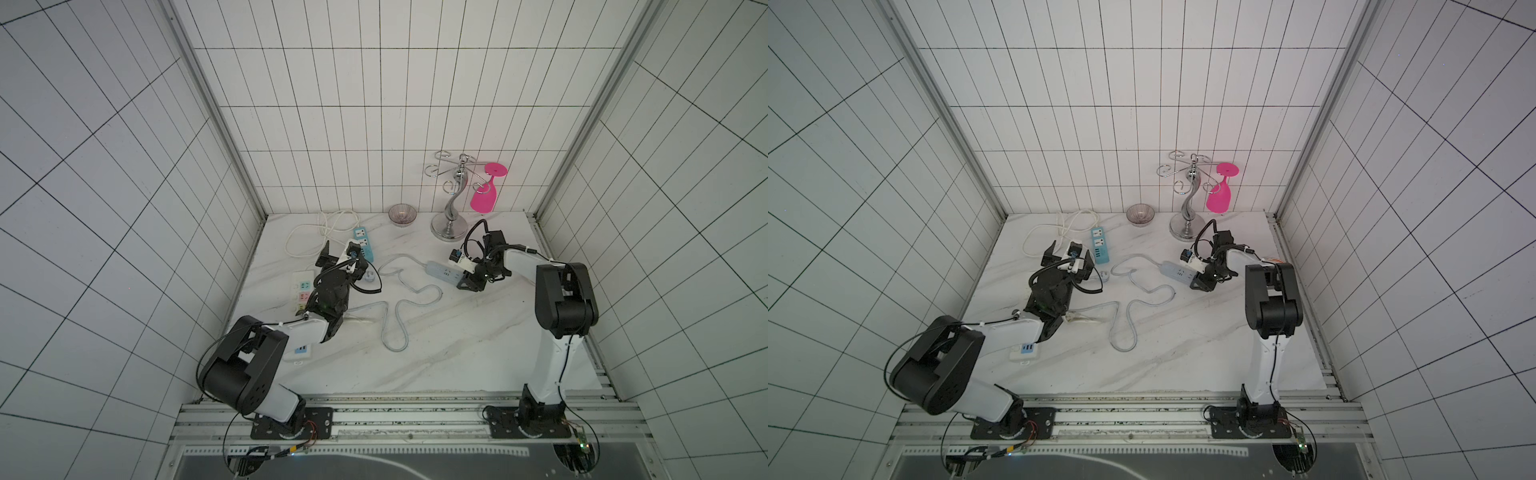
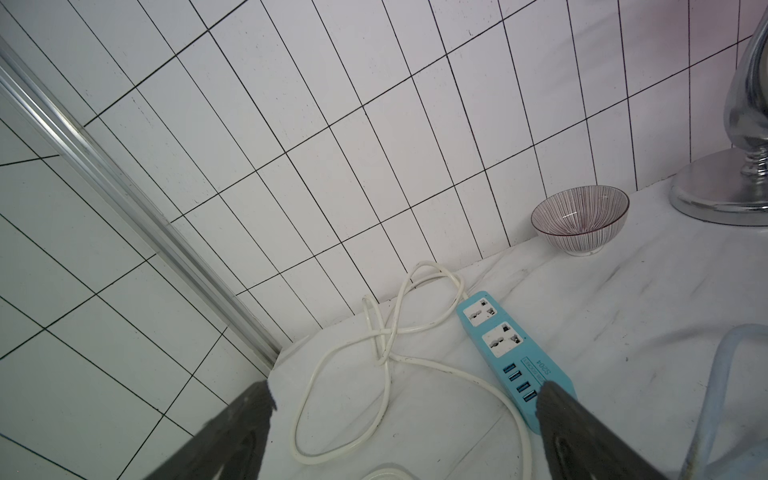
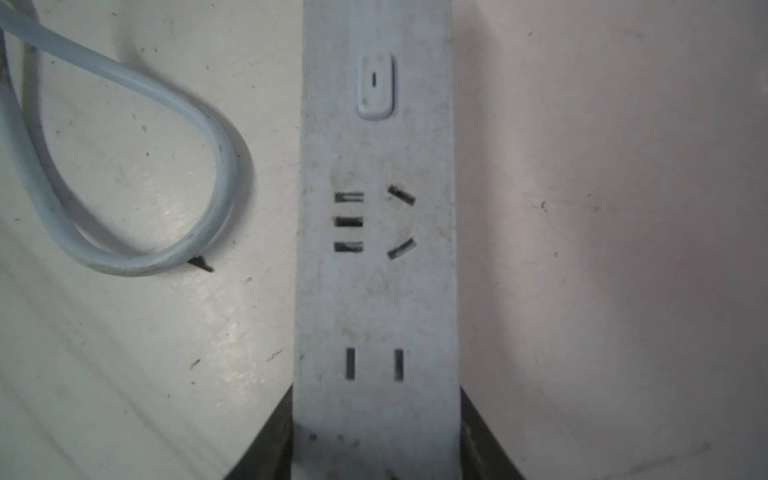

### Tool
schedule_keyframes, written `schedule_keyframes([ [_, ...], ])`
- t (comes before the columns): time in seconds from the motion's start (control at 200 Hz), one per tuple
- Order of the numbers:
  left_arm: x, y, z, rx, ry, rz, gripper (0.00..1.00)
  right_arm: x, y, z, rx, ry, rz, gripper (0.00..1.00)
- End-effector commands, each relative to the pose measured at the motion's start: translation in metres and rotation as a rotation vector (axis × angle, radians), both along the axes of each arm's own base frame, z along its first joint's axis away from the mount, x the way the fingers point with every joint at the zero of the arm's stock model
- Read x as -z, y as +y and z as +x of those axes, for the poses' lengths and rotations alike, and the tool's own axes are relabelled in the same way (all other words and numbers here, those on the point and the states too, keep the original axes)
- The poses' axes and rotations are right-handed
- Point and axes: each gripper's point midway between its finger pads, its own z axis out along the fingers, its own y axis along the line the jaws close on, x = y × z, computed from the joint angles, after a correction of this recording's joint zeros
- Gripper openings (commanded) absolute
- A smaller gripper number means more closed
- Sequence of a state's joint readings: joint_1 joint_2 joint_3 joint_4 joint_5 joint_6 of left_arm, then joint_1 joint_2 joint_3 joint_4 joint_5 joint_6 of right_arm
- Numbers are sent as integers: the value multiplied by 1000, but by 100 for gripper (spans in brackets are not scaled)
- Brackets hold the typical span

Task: Wrap the cord around the power strip
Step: Pick up the power strip from the center of the board.

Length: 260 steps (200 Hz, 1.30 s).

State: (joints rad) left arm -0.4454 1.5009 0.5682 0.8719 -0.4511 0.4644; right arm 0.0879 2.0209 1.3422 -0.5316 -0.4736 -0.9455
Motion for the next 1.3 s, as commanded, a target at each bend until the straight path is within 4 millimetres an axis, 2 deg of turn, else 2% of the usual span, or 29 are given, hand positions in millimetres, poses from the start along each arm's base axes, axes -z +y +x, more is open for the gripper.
schedule_keyframes([
  [0.0, -11, 0, -3, 2, -24, 3, 98, 16, 0, -17, 16, 126, -47, 0],
  [0.185, -23, -1, -11, 17, -51, -5, 98, -21, 20, -4, 19, 5, -17, 0],
  [0.47, -72, 13, -42, 12, -80, -113, 98, -86, 57, -11, 95, -139, 18, 0],
  [0.635, -94, 19, -66, 50, -72, -173, 98, -145, 68, -22, 194, -278, 92, 0],
  [0.75, -105, 19, -83, 108, -70, -212, 98, -180, 70, -32, 268, -274, 136, 0],
  [0.934, -102, 0, -107, 277, -65, -231, 98, -233, 82, -53, 279, -292, 266, 0],
  [1.064, -106, -30, -123, 471, -54, -246, 98, -274, 85, -67, 254, -320, 380, 0],
  [1.144, -105, -48, -130, 569, -20, -256, 98, -296, 83, -73, 252, -335, 423, 0],
  [1.294, -105, -65, -142, 688, 37, -287, 98, -332, 75, -87, 241, -340, 537, 0],
])
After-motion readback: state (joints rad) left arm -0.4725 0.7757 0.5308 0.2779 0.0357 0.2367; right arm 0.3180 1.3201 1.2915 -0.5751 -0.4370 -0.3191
